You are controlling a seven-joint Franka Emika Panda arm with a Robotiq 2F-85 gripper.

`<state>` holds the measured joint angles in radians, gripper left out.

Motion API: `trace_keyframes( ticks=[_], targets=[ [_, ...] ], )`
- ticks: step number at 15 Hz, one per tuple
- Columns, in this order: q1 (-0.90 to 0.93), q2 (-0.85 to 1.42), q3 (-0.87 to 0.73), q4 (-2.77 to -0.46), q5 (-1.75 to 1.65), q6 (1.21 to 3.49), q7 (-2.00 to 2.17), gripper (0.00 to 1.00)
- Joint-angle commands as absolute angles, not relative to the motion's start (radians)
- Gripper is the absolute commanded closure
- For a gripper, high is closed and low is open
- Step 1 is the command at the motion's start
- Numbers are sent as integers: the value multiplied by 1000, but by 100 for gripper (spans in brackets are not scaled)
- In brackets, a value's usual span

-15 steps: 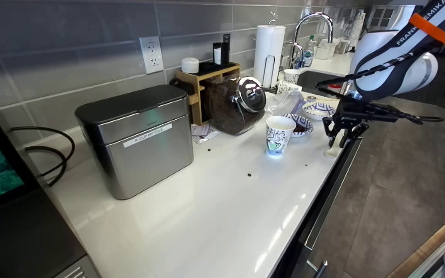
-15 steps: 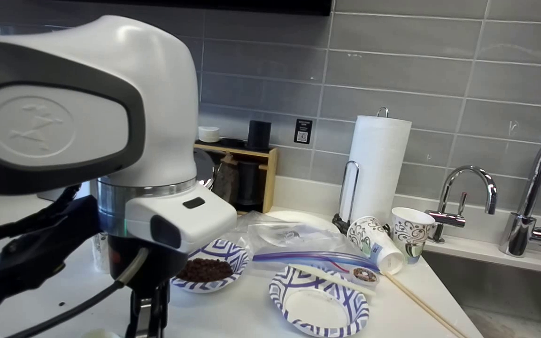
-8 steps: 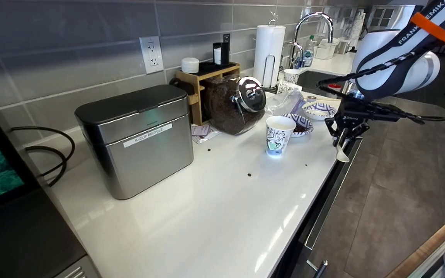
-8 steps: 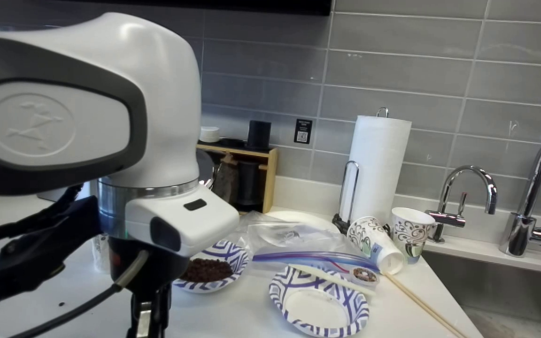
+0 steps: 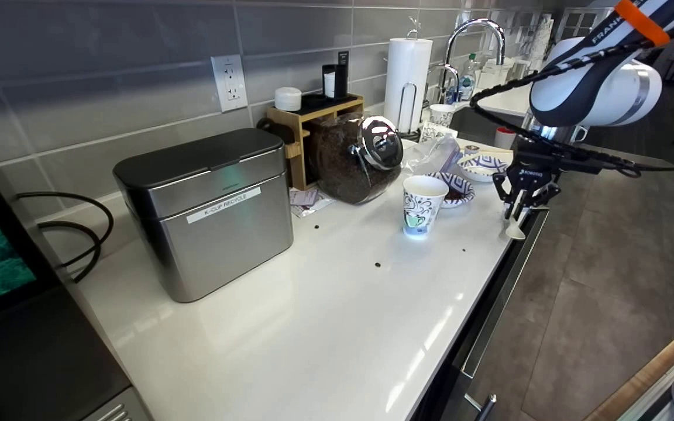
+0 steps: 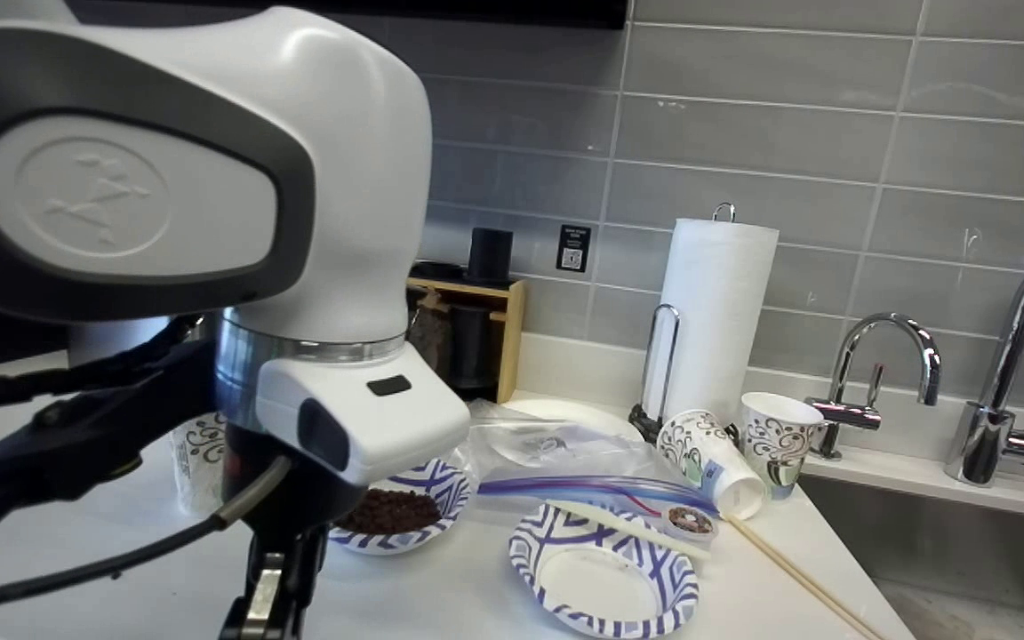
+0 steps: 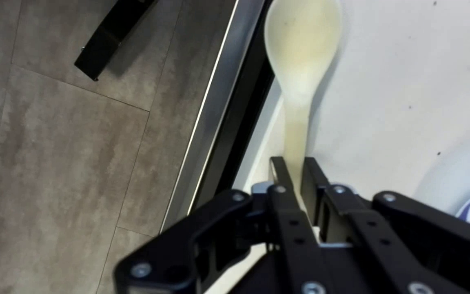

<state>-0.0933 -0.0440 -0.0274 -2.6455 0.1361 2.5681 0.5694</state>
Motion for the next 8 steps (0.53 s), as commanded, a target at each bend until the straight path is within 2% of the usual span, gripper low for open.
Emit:
trace_keyframes(
  ticks=[1, 5, 8],
  targets=[
    [-101, -98, -52, -2600, 137, 2434, 587, 97],
    [-119, -163, -55, -2542, 86, 2327, 656, 97],
    [-134, -194, -30, -2496, -1, 2334, 768, 97]
  ],
)
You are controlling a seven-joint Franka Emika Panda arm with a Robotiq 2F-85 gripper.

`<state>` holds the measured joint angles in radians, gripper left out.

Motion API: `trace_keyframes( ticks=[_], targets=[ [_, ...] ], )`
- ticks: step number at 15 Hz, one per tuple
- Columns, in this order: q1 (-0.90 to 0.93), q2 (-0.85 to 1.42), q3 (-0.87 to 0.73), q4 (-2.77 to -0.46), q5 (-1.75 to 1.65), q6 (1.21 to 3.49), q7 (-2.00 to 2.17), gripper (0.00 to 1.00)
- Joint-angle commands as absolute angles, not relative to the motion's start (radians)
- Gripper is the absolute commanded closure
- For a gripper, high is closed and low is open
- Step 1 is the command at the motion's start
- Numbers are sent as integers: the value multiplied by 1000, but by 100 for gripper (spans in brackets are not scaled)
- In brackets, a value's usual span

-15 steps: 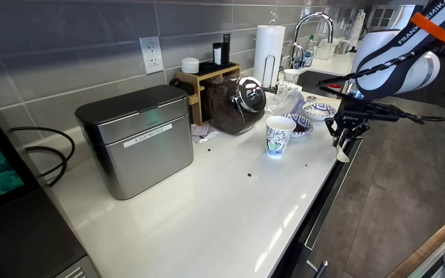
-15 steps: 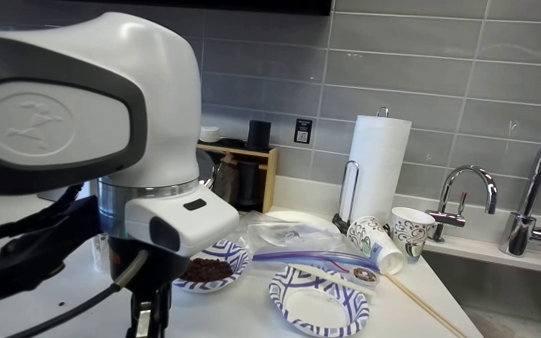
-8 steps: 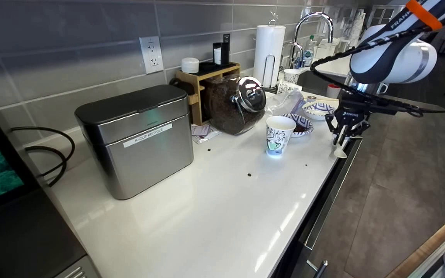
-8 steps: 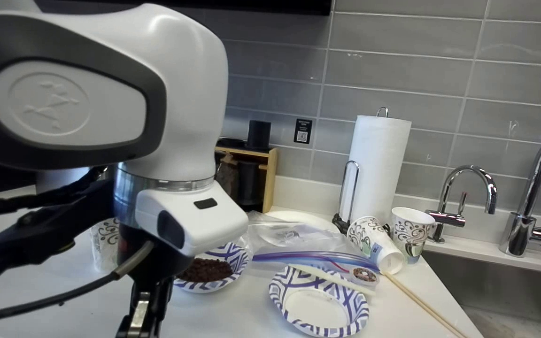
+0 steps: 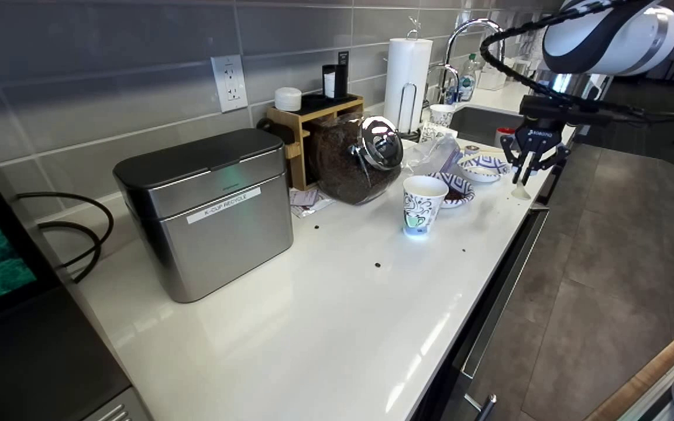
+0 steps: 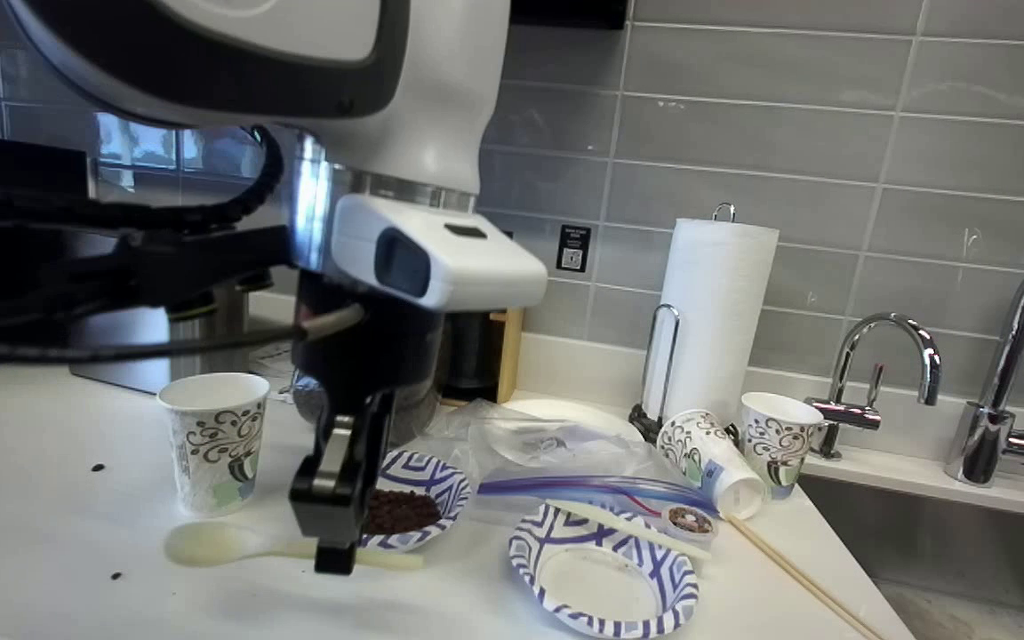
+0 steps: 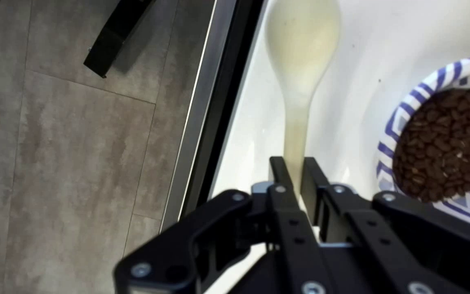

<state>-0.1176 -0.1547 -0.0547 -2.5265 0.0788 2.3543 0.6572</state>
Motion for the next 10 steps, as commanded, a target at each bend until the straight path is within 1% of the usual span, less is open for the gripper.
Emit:
trace_keyframes(
  ticks=[1, 6, 7, 8, 10],
  targets=[
    [-138, -193, -19, -2480, -38, 2352, 808, 97],
    [-146, -150, 40, -2424, -238, 2488, 1030, 97],
    [-146, -132, 50, -2407, -278, 2477, 1074, 97],
    [-127, -173, 20, -2432, -207, 2456, 986, 87],
    [-122, -155, 30, -2419, -247, 2458, 1037, 87]
  ],
)
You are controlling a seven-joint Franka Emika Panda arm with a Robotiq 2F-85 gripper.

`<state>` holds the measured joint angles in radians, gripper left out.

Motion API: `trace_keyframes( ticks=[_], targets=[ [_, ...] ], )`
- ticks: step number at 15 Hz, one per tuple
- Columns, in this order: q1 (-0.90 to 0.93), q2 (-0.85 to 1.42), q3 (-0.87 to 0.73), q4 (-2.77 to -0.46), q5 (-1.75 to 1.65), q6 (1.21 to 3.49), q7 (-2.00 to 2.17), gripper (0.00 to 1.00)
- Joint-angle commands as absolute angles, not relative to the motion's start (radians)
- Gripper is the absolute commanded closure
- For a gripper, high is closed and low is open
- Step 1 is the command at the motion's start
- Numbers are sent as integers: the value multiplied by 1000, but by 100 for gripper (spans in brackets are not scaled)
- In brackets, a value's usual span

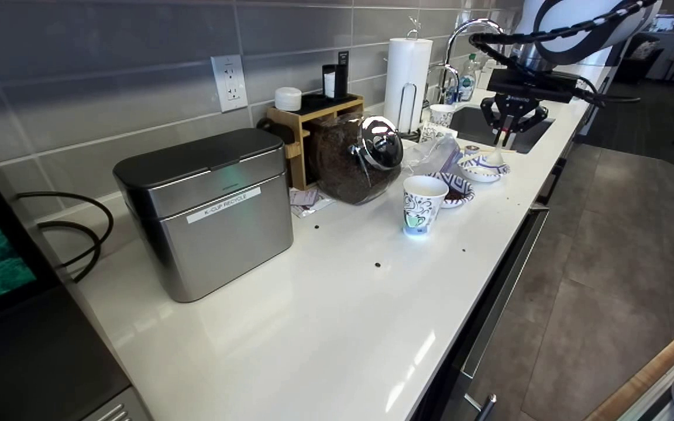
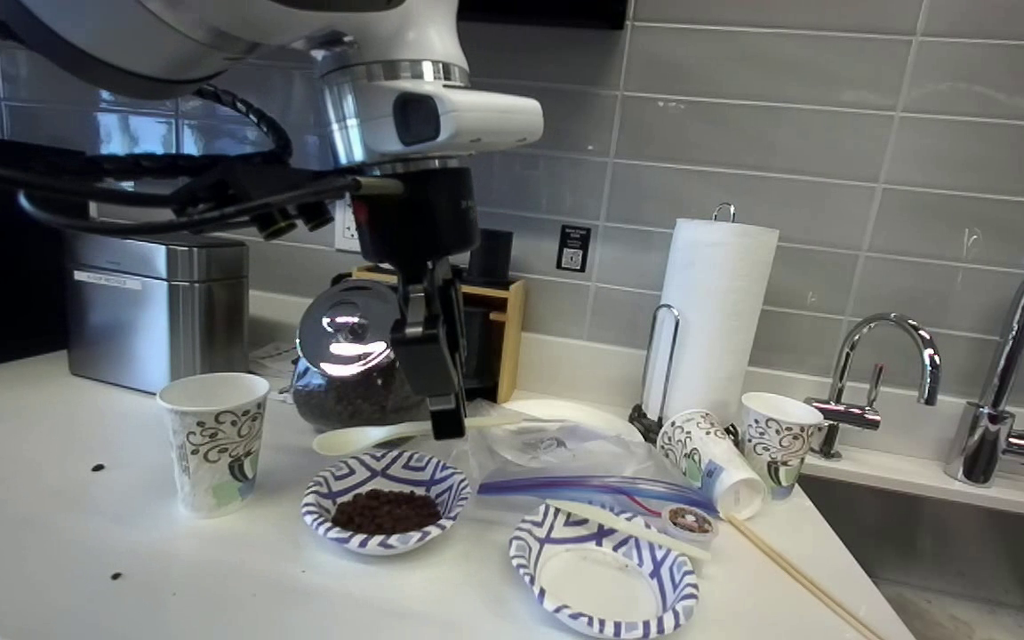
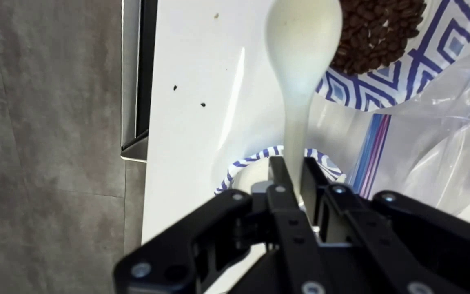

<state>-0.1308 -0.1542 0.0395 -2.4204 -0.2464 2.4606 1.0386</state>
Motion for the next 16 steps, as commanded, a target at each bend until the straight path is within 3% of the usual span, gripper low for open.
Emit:
trace_keyframes(
  ticks=[1, 3, 4, 9, 16],
  targets=[
    [-121, -149, 31, -2415, -251, 2458, 1042, 87],
    [-122, -142, 29, -2410, -253, 2458, 1042, 87],
    [-136, -136, 40, -2411, -321, 2472, 1107, 97],
    [-163, -112, 61, -2420, -676, 2594, 1433, 97],
    [-154, -42, 58, -2405, -902, 2699, 1731, 97]
  ],
)
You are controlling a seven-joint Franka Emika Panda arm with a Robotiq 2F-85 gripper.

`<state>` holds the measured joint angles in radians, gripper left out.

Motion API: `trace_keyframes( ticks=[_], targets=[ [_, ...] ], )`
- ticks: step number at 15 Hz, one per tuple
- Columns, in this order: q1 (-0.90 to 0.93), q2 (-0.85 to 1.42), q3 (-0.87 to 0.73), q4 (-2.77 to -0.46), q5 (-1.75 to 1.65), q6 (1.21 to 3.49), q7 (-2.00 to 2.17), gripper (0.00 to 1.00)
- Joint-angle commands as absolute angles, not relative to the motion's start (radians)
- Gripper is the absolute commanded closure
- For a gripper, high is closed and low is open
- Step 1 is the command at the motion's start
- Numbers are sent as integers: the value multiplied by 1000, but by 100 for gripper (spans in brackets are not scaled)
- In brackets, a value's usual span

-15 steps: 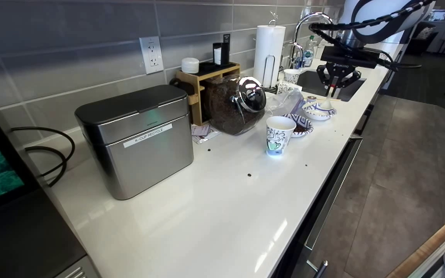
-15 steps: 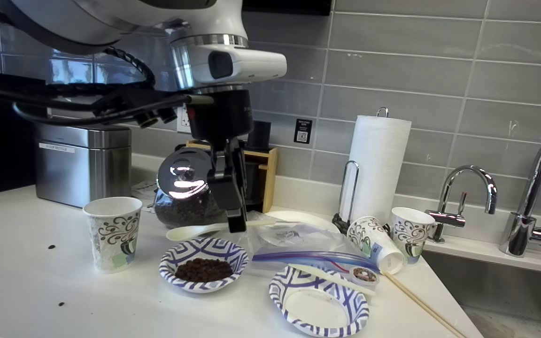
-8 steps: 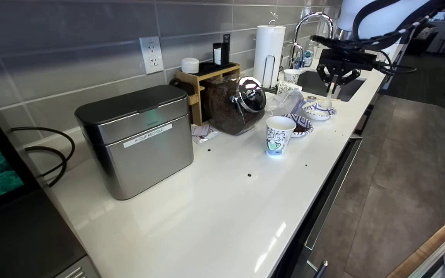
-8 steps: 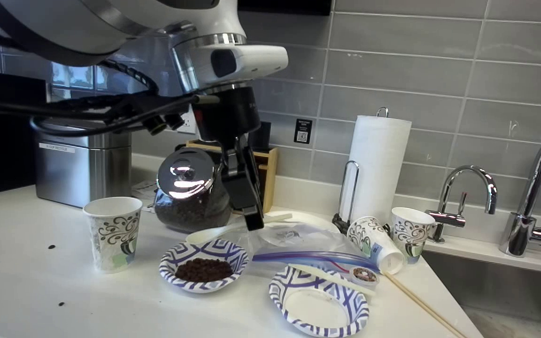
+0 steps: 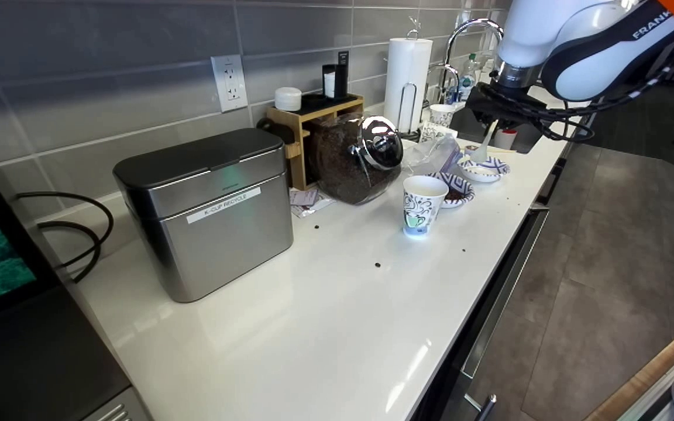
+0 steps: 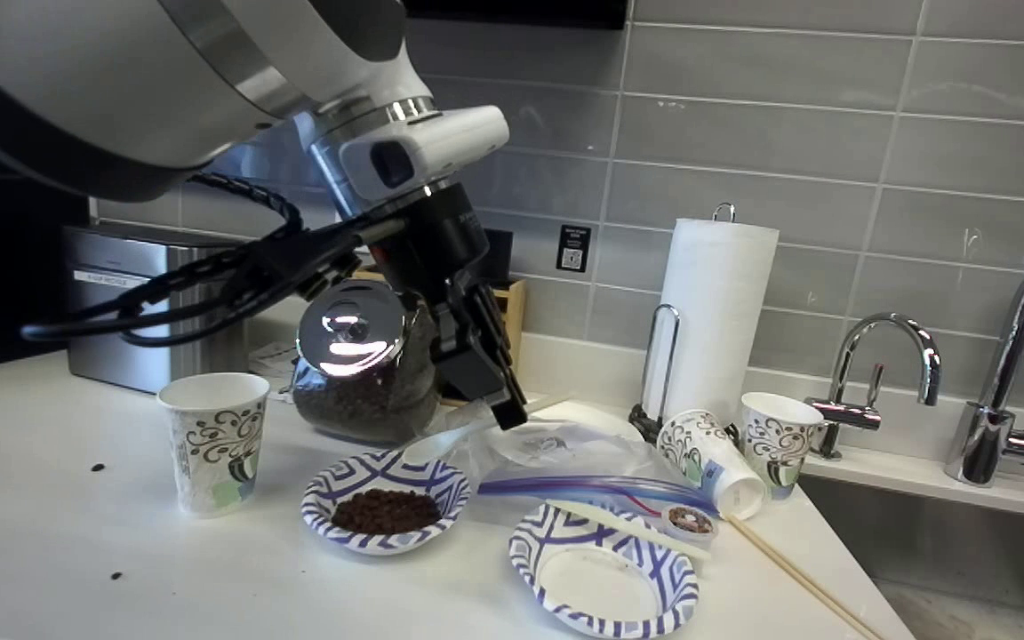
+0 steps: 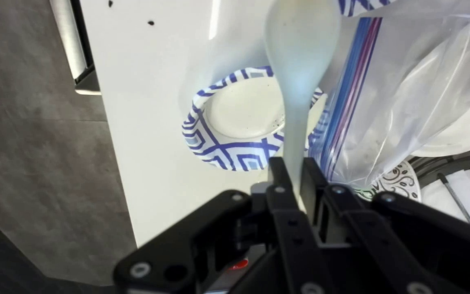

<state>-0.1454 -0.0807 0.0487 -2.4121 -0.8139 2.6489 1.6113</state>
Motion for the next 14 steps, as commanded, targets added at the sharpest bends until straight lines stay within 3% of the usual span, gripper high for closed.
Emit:
trace_keyframes(
  ticks=[1, 2, 6, 7, 14],
  targets=[
    [-152, -32, 58, -2403, -930, 2712, 1746, 97],
    [-146, -62, 51, -2411, -868, 2677, 1673, 87],
    [-146, -42, 53, -2408, -897, 2689, 1704, 87],
    [-146, -42, 53, -2407, -898, 2689, 1704, 97],
    [-143, 50, 68, -2324, -1065, 2730, 1801, 97]
  ],
)
